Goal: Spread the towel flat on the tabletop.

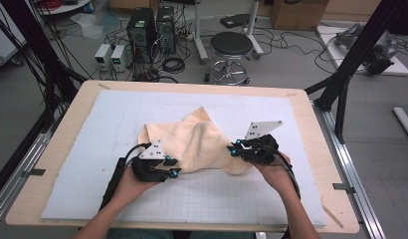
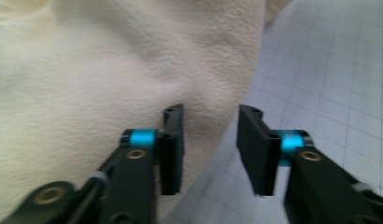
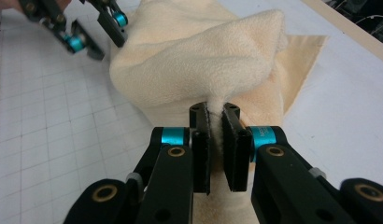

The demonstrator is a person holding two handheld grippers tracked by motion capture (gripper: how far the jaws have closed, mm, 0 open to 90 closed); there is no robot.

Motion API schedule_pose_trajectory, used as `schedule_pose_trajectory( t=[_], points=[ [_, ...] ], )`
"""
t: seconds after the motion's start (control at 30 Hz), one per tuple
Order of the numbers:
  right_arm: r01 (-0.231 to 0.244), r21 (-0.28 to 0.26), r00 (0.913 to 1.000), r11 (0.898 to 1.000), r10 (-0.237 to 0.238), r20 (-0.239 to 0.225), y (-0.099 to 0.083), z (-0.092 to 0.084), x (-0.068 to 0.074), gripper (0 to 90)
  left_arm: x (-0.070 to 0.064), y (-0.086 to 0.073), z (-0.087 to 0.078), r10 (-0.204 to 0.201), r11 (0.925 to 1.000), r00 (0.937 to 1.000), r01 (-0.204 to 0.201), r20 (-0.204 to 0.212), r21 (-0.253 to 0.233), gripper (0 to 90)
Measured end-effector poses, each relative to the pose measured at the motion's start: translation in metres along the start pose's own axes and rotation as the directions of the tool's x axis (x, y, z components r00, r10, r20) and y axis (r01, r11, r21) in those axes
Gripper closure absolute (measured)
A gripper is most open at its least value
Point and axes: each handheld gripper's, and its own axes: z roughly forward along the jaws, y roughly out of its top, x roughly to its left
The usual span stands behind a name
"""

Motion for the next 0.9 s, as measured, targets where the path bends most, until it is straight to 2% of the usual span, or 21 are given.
schedule_pose_trajectory(
  t=[0.1, 0.17, 0.23, 0.3, 0.37, 0.5, 0.53, 0.63, 0.73, 0.77, 0.8, 0.9],
  points=[
    [0.007, 0.007, 1.0000, 1.000, -0.007, 0.001, 0.000, 0.004, 0.001, 82.9, -0.006, 0.003, 0.016, 0.017, 0.9995, 0.9998, -0.017, -0.005, 0.027, 50.2],
    [0.006, 0.005, 1.0000, 1.000, -0.006, -0.002, 0.000, 0.006, 0.002, 82.8, -0.009, 0.006, 0.025, 0.048, 0.9979, 0.9977, -0.046, -0.048, 0.045, 51.4],
    [-0.006, -0.005, 0.9999, 1.000, 0.006, -0.010, -0.004, 0.009, 0.001, 82.8, -0.010, 0.008, 0.033, 0.068, 0.9969, 0.9924, -0.064, -0.102, 0.046, 61.7],
    [-0.027, -0.012, 0.9994, 1.000, 0.026, -0.021, -0.010, 0.013, 0.000, 82.8, -0.009, 0.009, 0.035, 0.061, 0.9975, 0.9928, -0.057, -0.103, 0.041, 75.3],
    [-0.040, -0.015, 0.9989, 0.999, 0.040, -0.024, -0.014, 0.013, -0.001, 82.7, -0.006, 0.010, 0.034, 0.053, 0.9981, 0.9949, -0.050, -0.086, 0.037, 83.1],
    [-0.035, -0.025, 0.9992, 0.999, 0.034, -0.019, -0.014, 0.009, -0.001, 82.6, 0.000, 0.013, 0.018, 0.011, 0.9999, 0.9988, -0.011, -0.049, -0.008, 85.1],
    [-0.035, -0.025, 0.9993, 0.999, 0.035, -0.017, -0.015, 0.007, -0.001, 82.6, 0.002, 0.015, 0.011, -0.002, 0.9996, 0.9997, 0.001, -0.023, -0.029, 85.1],
    [-0.043, -0.035, 0.9989, 0.998, 0.042, -0.021, -0.015, 0.002, 0.000, 82.6, 0.006, 0.021, -0.009, 0.006, 0.9981, 0.9999, -0.007, -0.011, -0.061, 85.0],
    [-0.032, -0.049, 0.9990, 0.998, 0.030, -0.033, -0.012, -0.003, 0.003, 82.6, 0.013, 0.030, -0.031, -0.017, 0.9941, 0.9998, 0.018, 0.009, -0.107, 85.0],
    [-0.025, -0.055, 0.9991, 0.998, 0.024, -0.034, -0.009, -0.004, 0.005, 82.7, 0.014, 0.034, -0.037, -0.017, 0.9945, 0.9997, 0.018, 0.016, -0.103, 85.0],
    [-0.008, -0.061, 0.9993, 0.998, 0.006, -0.036, -0.005, -0.006, 0.007, 82.7, 0.015, 0.037, -0.044, 0.000, 0.9950, 0.9999, 0.001, 0.013, -0.100, 85.0],
    [0.031, -0.072, 0.9988, 0.997, -0.033, -0.036, 0.008, -0.012, 0.016, 82.7, 0.015, 0.049, -0.065, 0.018, 0.9920, 0.9998, -0.018, 0.006, -0.125, 85.0]
  ],
)
